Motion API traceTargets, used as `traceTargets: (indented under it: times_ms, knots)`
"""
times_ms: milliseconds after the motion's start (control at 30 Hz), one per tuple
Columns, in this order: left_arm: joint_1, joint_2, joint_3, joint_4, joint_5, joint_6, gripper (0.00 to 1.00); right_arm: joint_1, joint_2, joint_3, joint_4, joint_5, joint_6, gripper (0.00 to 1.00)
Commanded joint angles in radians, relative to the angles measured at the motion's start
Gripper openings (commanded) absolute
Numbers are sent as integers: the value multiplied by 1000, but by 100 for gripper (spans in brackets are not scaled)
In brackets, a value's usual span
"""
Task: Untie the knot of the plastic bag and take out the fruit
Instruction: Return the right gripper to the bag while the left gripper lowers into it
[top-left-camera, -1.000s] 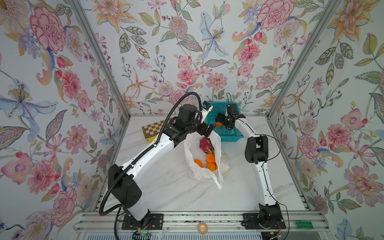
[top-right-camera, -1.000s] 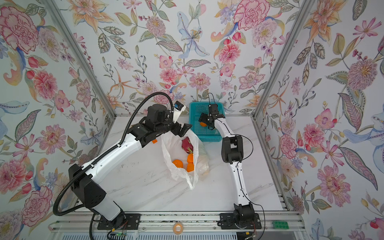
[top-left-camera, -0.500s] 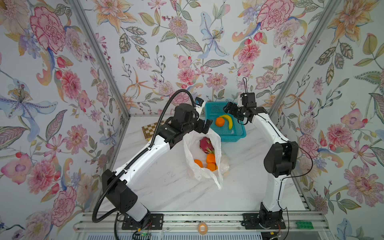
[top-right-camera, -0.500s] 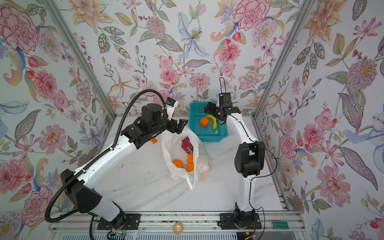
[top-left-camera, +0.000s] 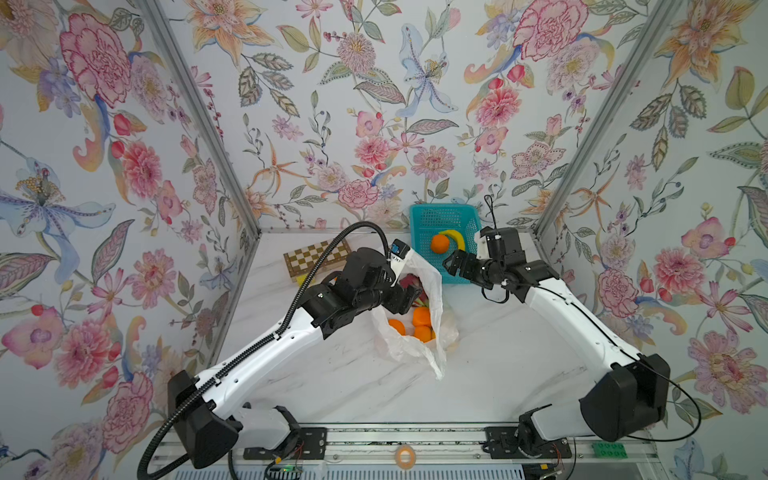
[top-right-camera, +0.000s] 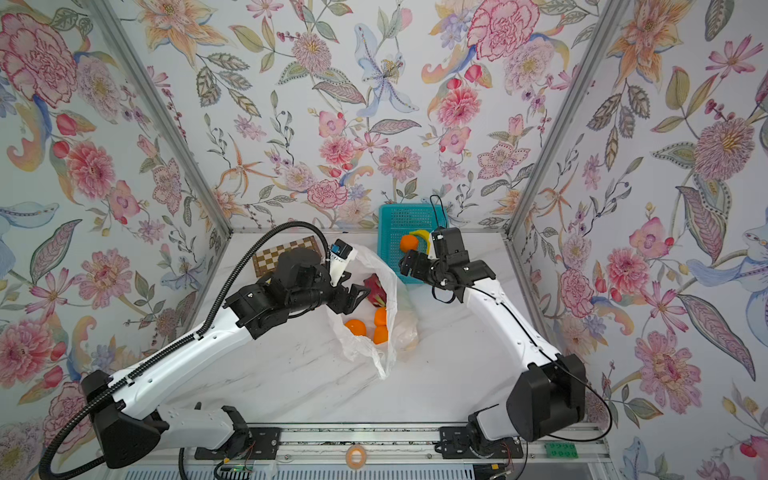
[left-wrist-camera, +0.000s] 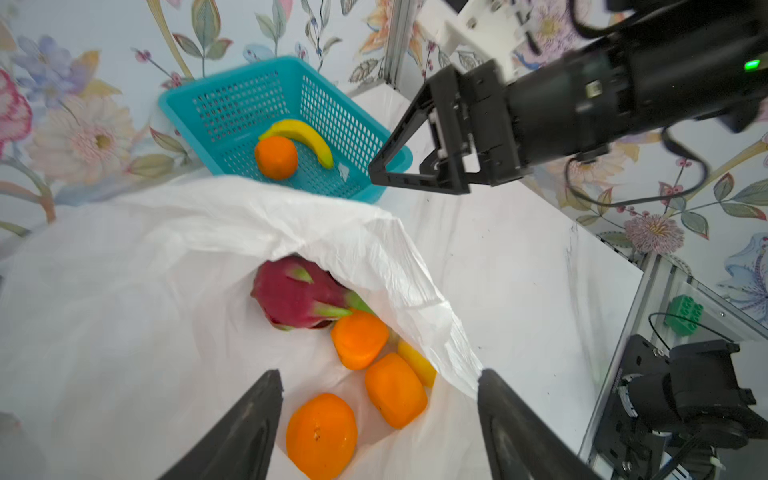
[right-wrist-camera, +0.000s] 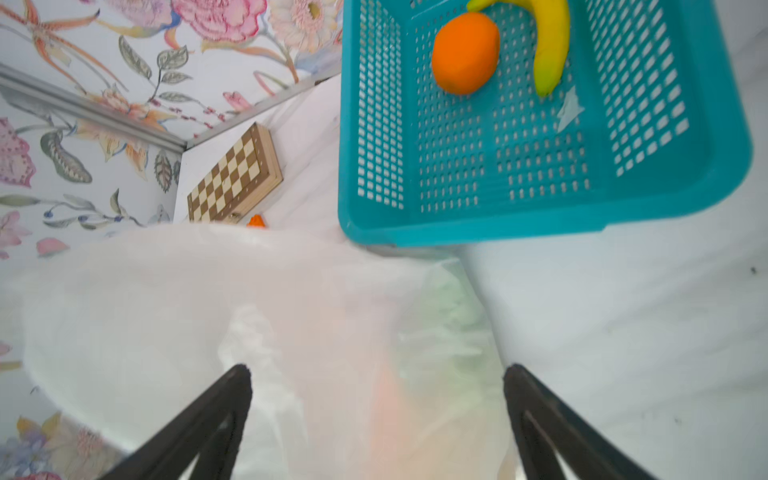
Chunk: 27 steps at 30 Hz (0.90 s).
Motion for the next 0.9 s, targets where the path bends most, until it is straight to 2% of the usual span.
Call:
traceTargets:
  times_ms: [0,167,400,533,700,867]
  knots:
    - [-13,22,-38,0,21,-44,74,62,-83,-103,-3,34,48,96]
    - [-34,86,-78,44,-16,-57,72,146,-207,-229,-3,50,98,96]
    - [-35,166,-154,111,-76,-111,67,259,-266,-314,8,109,151,97]
    - [-40,179,-257,126,-82,-179,64,305,-244,-337,10,91,168,98]
    - [-68,107,-437,189,-80,-230,64,399,-189,-350,-78,101,138,98]
    - [-90,41,-602,280,-123,-278,65,529,-135,-405,-109,169,96,97]
